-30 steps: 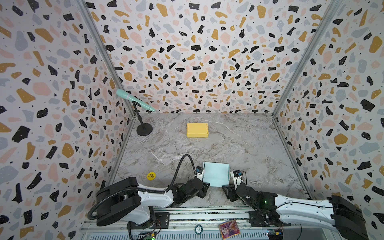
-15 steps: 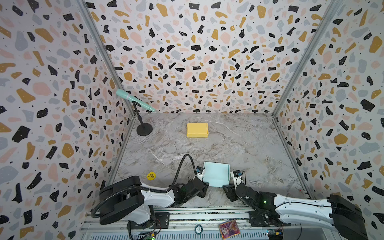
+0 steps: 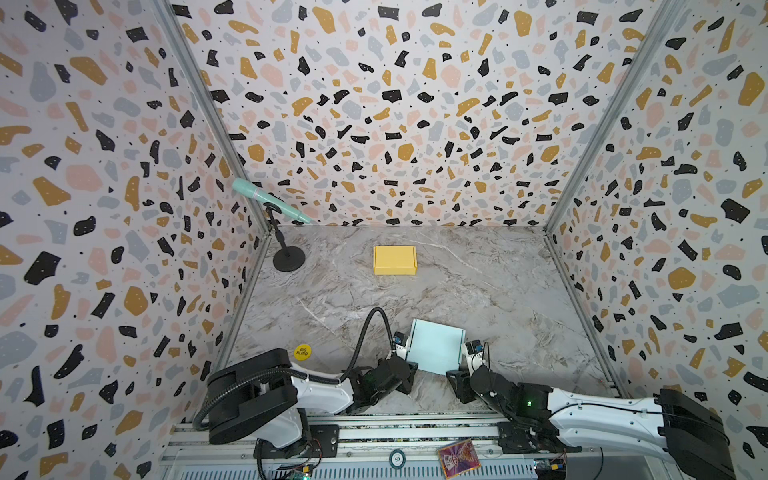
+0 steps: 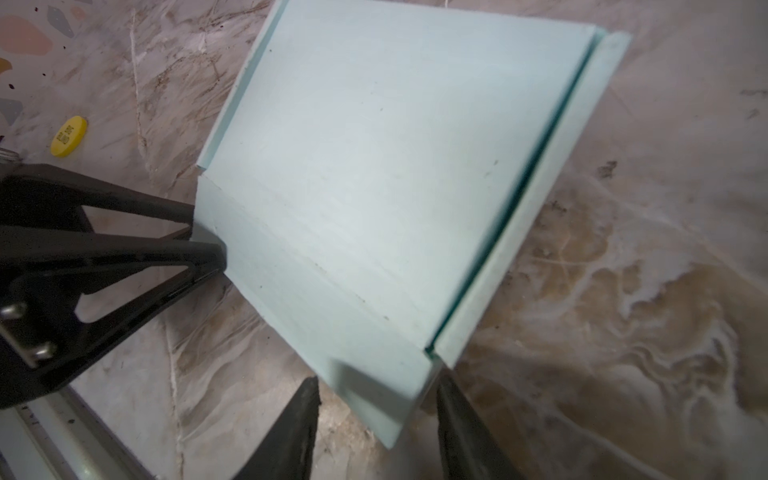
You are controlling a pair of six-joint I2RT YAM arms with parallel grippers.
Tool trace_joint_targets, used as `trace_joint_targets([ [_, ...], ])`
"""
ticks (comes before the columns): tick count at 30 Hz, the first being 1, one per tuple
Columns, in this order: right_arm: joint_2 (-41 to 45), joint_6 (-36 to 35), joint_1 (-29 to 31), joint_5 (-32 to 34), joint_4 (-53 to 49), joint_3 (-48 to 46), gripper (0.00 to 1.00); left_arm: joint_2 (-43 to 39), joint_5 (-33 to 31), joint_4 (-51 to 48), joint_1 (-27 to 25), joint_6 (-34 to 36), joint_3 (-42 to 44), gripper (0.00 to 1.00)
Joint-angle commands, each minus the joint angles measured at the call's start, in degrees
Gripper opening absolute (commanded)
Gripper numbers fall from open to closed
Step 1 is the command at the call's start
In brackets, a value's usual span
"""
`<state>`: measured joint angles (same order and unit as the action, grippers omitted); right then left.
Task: Fold the paper box
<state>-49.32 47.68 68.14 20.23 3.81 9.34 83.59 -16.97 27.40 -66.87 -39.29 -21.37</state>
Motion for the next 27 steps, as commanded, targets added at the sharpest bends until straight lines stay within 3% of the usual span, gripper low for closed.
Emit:
trace_joint_targets([
  [1, 3.88, -0.88, 0.03, 1.37, -5.52, 2.61, 0.51, 0.34, -1.29, 1.52, -0.19, 1.14, -1.13, 0.41],
  [5, 10.01, -0.64, 0.03, 3.75, -11.45, 3.03, 0.63, 0.85, -1.34, 1.43, -0.01, 1.26, -1.39, 0.41],
  [8, 12.37, -2.07, -0.08, 5.07, -14.81, 4.53, 0.66, 1.30, -1.30, 1.34, 0.16, 1.64, -1.83, 0.41],
  [13, 7.76, -9.44, -3.00, 4.60, -16.32, 10.85, 0.66, 1.75, -1.09, 0.81, 0.43, 2.18, -2.88, 0.41],
  [21, -3.87, -26.75, -19.86, -11.83, -8.50, 18.32, 0.70, 3.13, -0.83, 0.47, 0.60, 2.62, -4.46, 0.41],
  [27, -14.15, -34.79, -29.46, -20.58, -4.19, 22.48, 0.71, 4.68, -0.61, 0.20, 1.04, 3.15, -6.26, 0.41],
])
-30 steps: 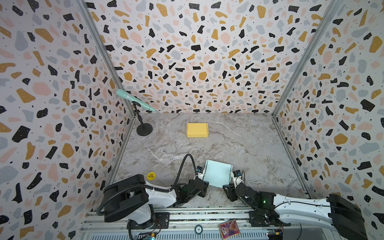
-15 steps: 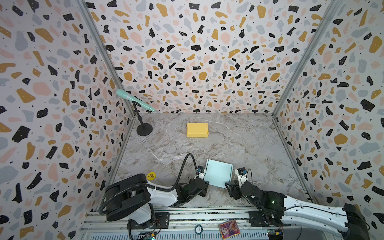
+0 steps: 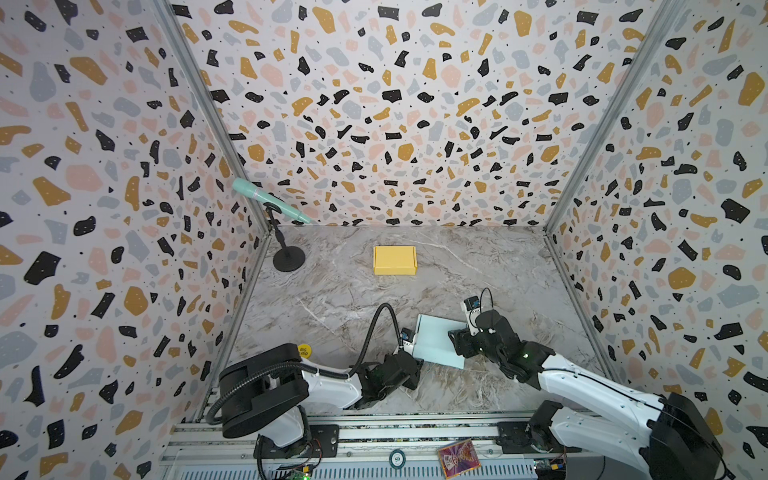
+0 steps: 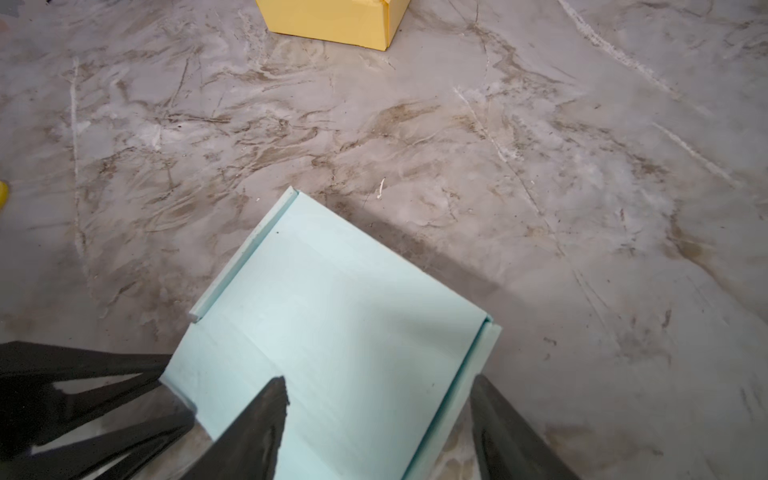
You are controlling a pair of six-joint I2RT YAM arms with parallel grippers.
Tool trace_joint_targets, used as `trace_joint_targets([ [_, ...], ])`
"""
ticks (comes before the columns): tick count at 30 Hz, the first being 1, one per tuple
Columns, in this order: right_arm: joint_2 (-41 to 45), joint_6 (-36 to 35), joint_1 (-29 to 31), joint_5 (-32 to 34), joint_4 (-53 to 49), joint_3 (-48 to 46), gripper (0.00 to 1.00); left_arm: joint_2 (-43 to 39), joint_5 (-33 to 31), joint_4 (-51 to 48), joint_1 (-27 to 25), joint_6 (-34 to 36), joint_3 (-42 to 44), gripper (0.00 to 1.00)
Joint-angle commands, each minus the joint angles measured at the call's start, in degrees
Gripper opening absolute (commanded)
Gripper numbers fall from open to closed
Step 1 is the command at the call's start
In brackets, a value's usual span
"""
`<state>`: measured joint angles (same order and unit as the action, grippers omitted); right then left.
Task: Fold the paper box
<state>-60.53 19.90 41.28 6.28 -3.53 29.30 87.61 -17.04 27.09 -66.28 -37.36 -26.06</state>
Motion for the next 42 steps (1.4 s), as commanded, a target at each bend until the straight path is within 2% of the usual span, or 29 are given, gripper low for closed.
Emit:
trace_joint_targets([
  [1, -4.52, -7.74, -3.77, -7.86, 3.84, 2.93, 0.71, 0.80, -0.37, 0.51, 0.53, 1.24, -1.74, 0.41],
  [5, -11.26, -9.96, -7.34, -12.35, 7.66, 4.09, 0.72, 0.37, -0.18, -0.05, 0.54, 1.13, -1.58, 0.41],
  [10, -17.24, -11.53, -8.34, -14.78, 9.53, 5.98, 0.74, -2.13, -0.45, -1.45, 0.54, 0.66, 0.35, 0.42],
  [18, -16.84, -12.34, -8.39, -13.66, 8.70, 7.50, 0.75, -10.46, -0.60, -6.88, 0.56, 0.36, 3.44, 0.45],
  [22, -15.51, -12.77, -8.41, -11.91, 7.50, 8.85, 0.75, -15.18, -0.82, -11.52, 0.83, 1.45, 1.25, 0.45],
  [25, -15.71, -13.78, -8.60, -11.25, 6.31, 10.78, 0.75, -16.42, 1.72, -13.72, 2.60, 2.16, -1.40, 0.43],
  [30, -17.87, -15.31, -9.53, -10.78, 5.51, 14.38, 0.75, -14.26, 5.58, -15.01, 3.77, 3.50, -6.46, 0.37],
  [37, -23.22, -15.52, -11.41, -17.04, 7.59, 16.67, 0.75, -7.94, 9.29, -10.60, 3.25, 3.37, -9.01, 0.32],
  [42, -26.38, -15.07, -12.73, -21.09, 9.52, 16.88, 0.77, -3.62, 9.30, -11.21, 0.95, 4.48, -12.42, 0.31],
])
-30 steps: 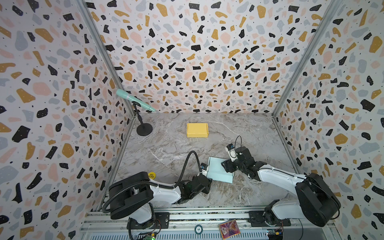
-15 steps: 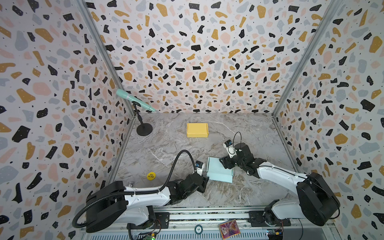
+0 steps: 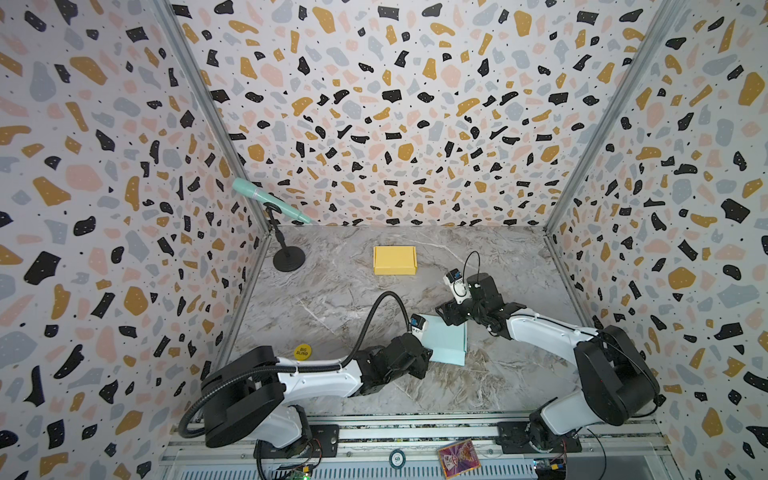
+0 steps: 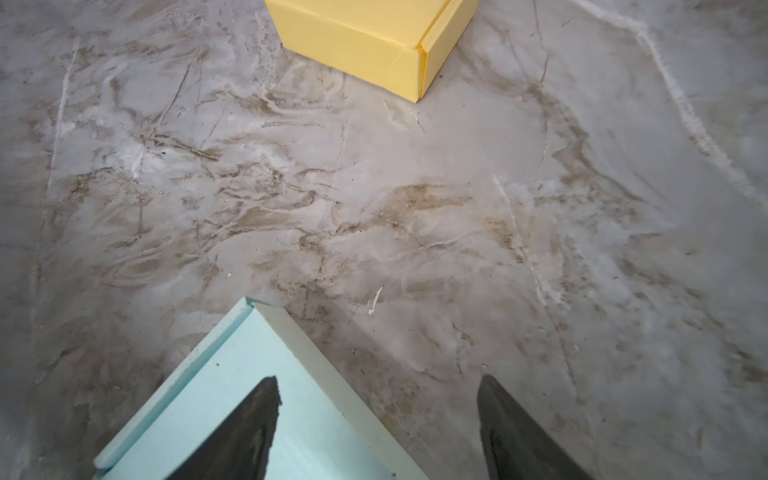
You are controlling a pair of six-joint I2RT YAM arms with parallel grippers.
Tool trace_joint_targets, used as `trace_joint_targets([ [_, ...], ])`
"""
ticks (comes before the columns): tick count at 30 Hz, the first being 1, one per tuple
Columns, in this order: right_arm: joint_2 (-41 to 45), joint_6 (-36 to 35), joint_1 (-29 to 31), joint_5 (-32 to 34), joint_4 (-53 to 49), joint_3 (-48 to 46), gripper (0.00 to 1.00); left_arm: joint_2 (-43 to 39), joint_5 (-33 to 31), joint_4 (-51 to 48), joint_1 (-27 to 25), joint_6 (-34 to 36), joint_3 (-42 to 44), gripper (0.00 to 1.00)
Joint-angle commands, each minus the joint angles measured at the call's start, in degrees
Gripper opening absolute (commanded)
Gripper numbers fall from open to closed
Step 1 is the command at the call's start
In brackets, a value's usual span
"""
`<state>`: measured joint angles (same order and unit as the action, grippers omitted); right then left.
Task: Fold the paper box
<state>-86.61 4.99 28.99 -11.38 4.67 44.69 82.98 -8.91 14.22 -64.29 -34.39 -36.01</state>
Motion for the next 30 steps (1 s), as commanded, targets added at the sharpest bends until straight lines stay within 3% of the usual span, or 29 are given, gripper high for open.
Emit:
trace_joint_targets([
  [1, -0.91, -0.19, -0.59, -3.60, 1.48, 1.63, 0.77, 1.88, 1.46, 2.05, -1.17, 1.52, -2.63, 0.31],
  [12, -5.10, 1.18, -1.55, -12.58, 4.44, 0.75, 0.78, 9.84, -0.36, 3.50, -1.27, 3.01, -4.94, 0.29],
  [30, -7.84, 1.62, -1.45, -17.60, 6.98, -5.78, 0.77, 15.52, -1.04, 9.14, 1.34, 3.70, -6.08, 0.27],
])
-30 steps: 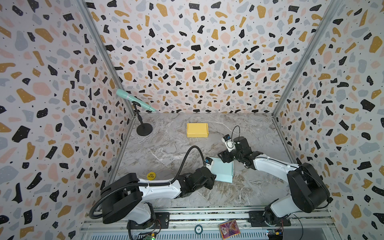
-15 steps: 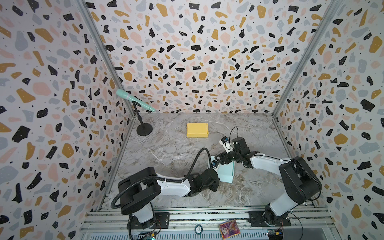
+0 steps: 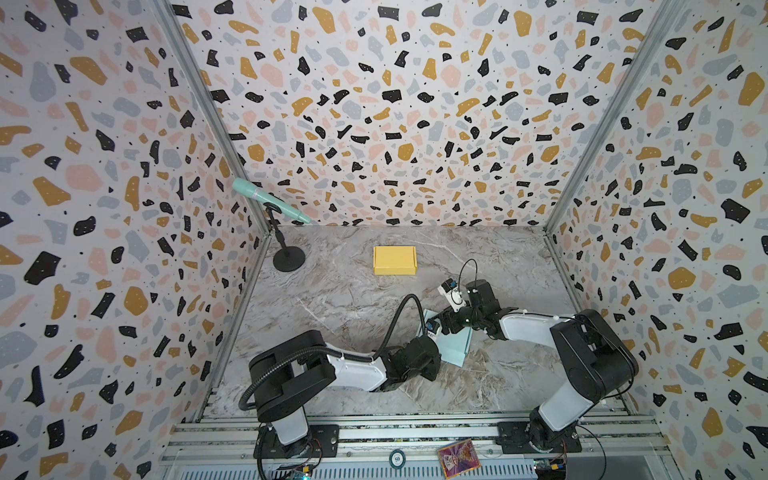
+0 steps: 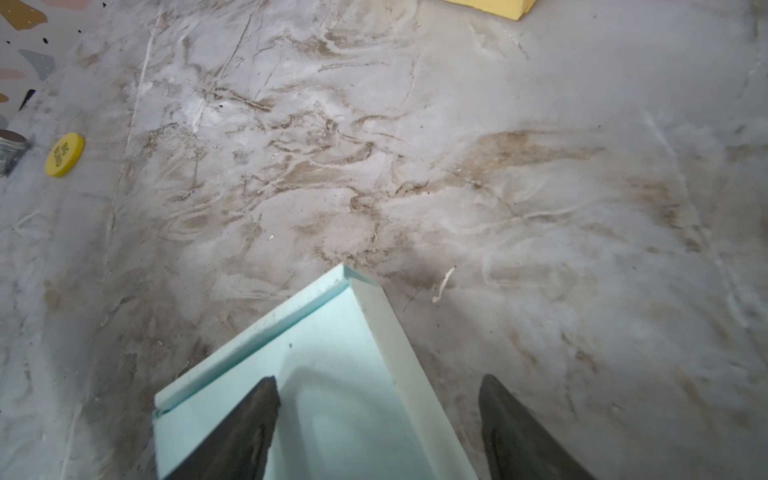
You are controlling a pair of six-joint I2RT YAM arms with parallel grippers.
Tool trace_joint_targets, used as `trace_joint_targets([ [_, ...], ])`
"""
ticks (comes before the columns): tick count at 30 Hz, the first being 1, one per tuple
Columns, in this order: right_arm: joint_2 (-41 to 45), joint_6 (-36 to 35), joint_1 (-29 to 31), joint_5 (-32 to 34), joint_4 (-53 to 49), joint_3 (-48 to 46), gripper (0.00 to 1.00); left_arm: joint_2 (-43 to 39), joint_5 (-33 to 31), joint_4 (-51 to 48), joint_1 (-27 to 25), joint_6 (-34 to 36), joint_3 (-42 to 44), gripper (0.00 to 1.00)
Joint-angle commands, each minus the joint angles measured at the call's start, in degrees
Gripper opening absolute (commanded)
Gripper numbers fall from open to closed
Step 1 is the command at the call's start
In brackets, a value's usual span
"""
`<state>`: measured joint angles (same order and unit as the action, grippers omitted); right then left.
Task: Fold the paper box
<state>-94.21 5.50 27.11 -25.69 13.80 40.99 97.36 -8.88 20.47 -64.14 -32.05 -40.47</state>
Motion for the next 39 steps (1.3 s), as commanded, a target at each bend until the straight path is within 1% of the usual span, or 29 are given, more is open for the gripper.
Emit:
trace_joint_targets([
  [1, -0.27, 1.26, 0.46, -3.68, -1.74, -2.39, 0.77, 1.40, -1.24, 3.12, 1.29, 1.57, -1.64, 0.27],
  [10, -0.63, 2.19, 3.31, -5.34, -1.33, -2.49, 0.77, 3.53, -2.50, 4.29, 1.63, 2.50, -3.02, 0.27],
  [15, -0.63, 3.26, 4.37, -6.62, -0.21, -3.33, 0.76, 4.14, -3.06, 6.34, 1.74, 3.17, -2.17, 0.28],
  [19, -0.52, 4.19, 5.24, -7.56, 0.63, -4.06, 0.76, 4.28, -4.14, 9.12, 1.90, 3.29, -0.87, 0.33],
  [26, -1.59, 5.93, 7.97, -9.11, 2.41, -4.87, 0.76, 5.57, -5.20, 12.38, 1.99, 3.35, -0.43, 0.34],
  [29, -1.49, 6.43, 8.41, -9.18, 2.71, -5.09, 0.76, 5.30, -5.98, 13.16, 2.04, 3.05, 0.43, 0.36],
  [39, -0.02, 6.97, 8.46, -7.35, 3.01, -5.44, 0.76, 5.18, -5.34, 15.24, 1.99, 1.60, 3.72, 0.38],
])
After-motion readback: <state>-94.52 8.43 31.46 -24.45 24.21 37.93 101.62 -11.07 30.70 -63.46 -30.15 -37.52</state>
